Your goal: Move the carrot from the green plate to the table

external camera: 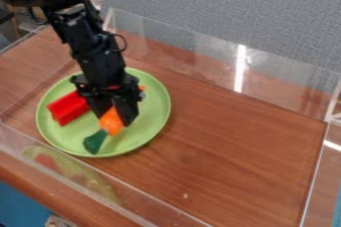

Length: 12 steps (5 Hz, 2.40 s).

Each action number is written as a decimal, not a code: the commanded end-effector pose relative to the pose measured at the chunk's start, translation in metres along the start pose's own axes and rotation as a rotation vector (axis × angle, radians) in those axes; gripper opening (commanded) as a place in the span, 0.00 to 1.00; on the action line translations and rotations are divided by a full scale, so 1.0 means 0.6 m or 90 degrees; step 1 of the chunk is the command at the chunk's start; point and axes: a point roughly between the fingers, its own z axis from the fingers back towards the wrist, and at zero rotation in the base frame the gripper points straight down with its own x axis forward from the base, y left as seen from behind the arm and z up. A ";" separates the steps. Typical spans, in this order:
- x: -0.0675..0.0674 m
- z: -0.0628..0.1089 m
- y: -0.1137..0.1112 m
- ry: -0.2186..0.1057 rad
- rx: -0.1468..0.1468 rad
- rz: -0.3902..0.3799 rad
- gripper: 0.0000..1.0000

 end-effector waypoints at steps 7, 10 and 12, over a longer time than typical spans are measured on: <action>0.028 0.039 -0.015 -0.018 -0.010 -0.056 0.00; -0.006 0.021 -0.026 -0.019 0.011 -0.010 0.00; -0.011 0.016 -0.030 -0.007 0.023 -0.024 0.00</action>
